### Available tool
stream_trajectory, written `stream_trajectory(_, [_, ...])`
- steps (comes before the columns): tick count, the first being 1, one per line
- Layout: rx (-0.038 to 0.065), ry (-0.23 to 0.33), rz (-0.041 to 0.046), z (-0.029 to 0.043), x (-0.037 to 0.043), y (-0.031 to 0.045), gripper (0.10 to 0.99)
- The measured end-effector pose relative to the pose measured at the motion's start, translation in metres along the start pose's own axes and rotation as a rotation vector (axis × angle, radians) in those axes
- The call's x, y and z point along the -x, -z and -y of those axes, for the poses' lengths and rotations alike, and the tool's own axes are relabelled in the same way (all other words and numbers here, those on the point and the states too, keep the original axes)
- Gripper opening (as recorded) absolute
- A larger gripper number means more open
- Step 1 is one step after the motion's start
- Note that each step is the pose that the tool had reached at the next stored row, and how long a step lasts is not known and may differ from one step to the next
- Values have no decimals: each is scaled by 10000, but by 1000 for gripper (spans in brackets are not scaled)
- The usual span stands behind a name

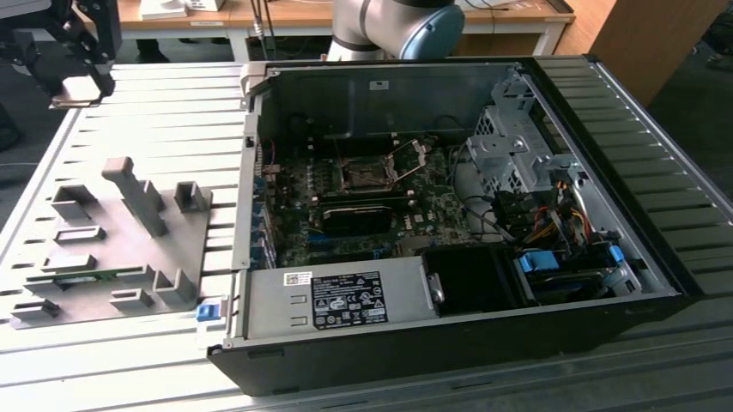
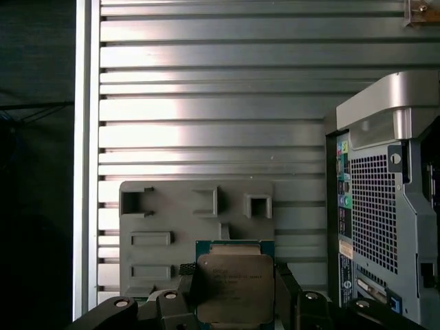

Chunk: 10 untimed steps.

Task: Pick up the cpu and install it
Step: 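Pick up the cpu and move it towards the insertion slot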

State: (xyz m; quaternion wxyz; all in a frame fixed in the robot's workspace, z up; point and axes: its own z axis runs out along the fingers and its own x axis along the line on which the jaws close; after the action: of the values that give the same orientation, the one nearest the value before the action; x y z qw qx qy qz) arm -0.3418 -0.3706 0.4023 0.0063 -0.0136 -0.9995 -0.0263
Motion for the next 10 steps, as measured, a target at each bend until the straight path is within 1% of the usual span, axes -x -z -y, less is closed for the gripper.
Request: stream_trajectory(10, [0,0,1,-8,101,-8,541])
